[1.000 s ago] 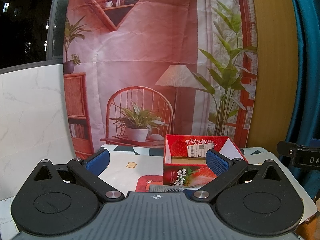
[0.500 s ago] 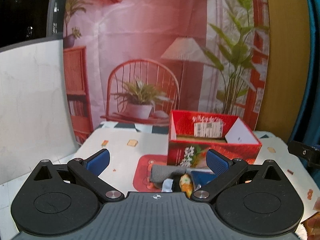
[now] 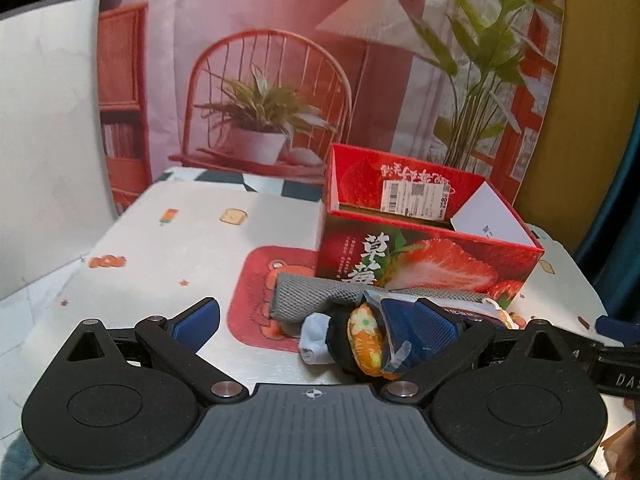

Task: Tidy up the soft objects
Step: 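Move both grippers down to the blue cotton-pad bag on the pile, then close the left gripper on the blue bag while the right gripper also grips it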

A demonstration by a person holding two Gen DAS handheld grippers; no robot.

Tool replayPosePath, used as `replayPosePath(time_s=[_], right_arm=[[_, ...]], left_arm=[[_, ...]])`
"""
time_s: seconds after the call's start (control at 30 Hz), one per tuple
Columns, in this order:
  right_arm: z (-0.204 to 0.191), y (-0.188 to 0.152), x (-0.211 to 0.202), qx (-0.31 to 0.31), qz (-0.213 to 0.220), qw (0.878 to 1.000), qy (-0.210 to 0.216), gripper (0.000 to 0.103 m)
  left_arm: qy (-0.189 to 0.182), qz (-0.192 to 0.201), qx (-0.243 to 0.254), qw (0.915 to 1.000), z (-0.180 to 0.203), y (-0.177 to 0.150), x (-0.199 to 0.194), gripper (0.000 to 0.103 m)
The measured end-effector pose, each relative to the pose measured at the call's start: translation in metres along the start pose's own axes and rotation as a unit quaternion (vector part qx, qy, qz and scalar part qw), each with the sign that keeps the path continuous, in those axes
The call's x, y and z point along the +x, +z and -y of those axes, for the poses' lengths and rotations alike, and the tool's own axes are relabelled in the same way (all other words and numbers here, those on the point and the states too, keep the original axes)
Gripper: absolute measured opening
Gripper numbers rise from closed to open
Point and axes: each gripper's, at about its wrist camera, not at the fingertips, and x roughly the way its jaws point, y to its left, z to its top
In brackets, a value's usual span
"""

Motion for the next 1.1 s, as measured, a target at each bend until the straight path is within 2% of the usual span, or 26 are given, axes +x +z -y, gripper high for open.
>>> replayPosePath(time_s=[0.23,0.37,0.57,0.73,0.87,1.1], right_arm=[[0.013,-0.003,0.027,0.014,-0.038,0.999,0.022,0.103],[0.017,-0.004,0.040,0.019,-0.049,0.998,0.022,0.100],[0.019,-0.002,0.050,0.019,-0.063,0.997,0.029,0.086],[0.019,0.000,0.055,0.018,-0.070,0.997,0.041,0.075],[0.021,-0.002,0.058,0.026,-0.080,0.995,0.052,0.069],[0.020,-0.001,0.067,0.030,-0.086,0.993,0.070,0.065]], left_arm=[[-0.003,-0.027,0.031,0.9992,0.016,-0.006,0.022,0.102],[-0.009,-0.034,0.030,0.9989,0.016,-0.003,0.029,0.100],[-0.029,-0.045,0.027,0.9982,0.020,0.002,0.040,0.091],[-0.055,-0.063,0.032,0.9960,0.026,0.003,0.049,0.079],[-0.076,-0.075,0.024,0.9941,0.028,0.005,0.057,0.076],[-0.110,-0.112,0.005,0.9875,0.032,0.003,0.078,0.074]])
